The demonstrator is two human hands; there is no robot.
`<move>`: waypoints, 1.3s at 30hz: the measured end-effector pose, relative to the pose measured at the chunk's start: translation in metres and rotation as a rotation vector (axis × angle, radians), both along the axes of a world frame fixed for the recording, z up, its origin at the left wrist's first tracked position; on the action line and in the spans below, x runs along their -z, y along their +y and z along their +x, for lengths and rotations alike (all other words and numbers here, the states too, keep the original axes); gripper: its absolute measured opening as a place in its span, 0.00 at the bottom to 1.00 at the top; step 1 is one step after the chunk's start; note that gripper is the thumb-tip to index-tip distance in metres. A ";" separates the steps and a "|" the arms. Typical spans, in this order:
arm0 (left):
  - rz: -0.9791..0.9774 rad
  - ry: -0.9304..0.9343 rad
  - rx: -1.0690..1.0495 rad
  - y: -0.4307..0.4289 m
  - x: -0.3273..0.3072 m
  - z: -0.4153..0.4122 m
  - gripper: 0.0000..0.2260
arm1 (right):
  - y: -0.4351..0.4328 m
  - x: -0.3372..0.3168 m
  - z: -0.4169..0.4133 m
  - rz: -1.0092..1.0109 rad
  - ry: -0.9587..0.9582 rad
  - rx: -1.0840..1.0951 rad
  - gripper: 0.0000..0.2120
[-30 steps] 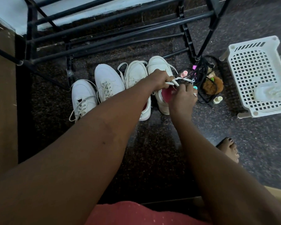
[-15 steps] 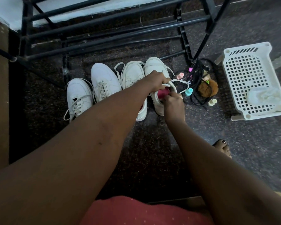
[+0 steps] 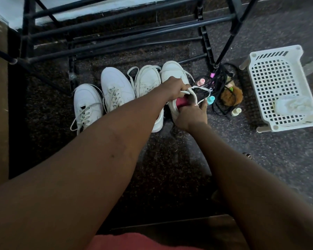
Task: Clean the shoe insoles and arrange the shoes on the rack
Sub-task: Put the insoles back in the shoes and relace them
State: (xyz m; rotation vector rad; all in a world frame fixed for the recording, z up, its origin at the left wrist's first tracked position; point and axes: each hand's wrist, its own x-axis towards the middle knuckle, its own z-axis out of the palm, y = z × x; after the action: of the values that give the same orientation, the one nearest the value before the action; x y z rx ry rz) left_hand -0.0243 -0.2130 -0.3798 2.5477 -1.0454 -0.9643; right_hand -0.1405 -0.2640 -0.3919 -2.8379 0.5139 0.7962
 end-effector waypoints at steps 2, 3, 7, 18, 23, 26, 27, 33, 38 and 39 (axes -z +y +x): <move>0.011 0.011 -0.012 0.000 0.001 -0.002 0.18 | 0.000 -0.003 0.009 0.014 0.122 -0.023 0.13; 0.016 0.015 -0.021 0.001 0.001 -0.003 0.19 | 0.000 -0.002 0.013 0.006 0.168 -0.034 0.12; 0.054 0.035 -0.036 0.003 0.001 -0.008 0.22 | 0.004 0.002 0.022 -0.036 0.248 -0.054 0.09; 0.114 0.133 -0.009 0.041 0.001 -0.075 0.27 | 0.052 0.016 -0.045 0.021 0.225 0.043 0.14; 0.111 0.143 -0.187 0.066 0.006 -0.111 0.30 | 0.062 0.013 -0.074 0.050 0.224 0.026 0.17; 0.082 0.207 -0.324 0.088 0.017 -0.134 0.31 | 0.070 0.005 -0.092 0.154 0.273 0.013 0.18; 0.071 0.203 -0.359 0.094 0.022 -0.142 0.34 | 0.073 0.000 -0.098 0.215 0.299 0.022 0.20; -0.093 0.139 -0.549 0.105 0.014 -0.163 0.13 | 0.068 -0.037 -0.116 0.251 -0.277 0.537 0.13; -0.089 0.101 -0.626 0.106 0.011 -0.158 0.10 | 0.045 -0.029 -0.095 0.440 -0.302 1.230 0.20; -0.082 0.102 -0.637 0.105 0.011 -0.157 0.10 | 0.042 -0.025 -0.092 0.491 -0.240 1.276 0.20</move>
State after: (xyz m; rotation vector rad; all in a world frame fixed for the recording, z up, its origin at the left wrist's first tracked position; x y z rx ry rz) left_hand -0.1818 -0.1081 -0.3912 2.4706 -0.1989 -0.8262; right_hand -0.2321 -0.2222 -0.3671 -1.5815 1.5345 0.2332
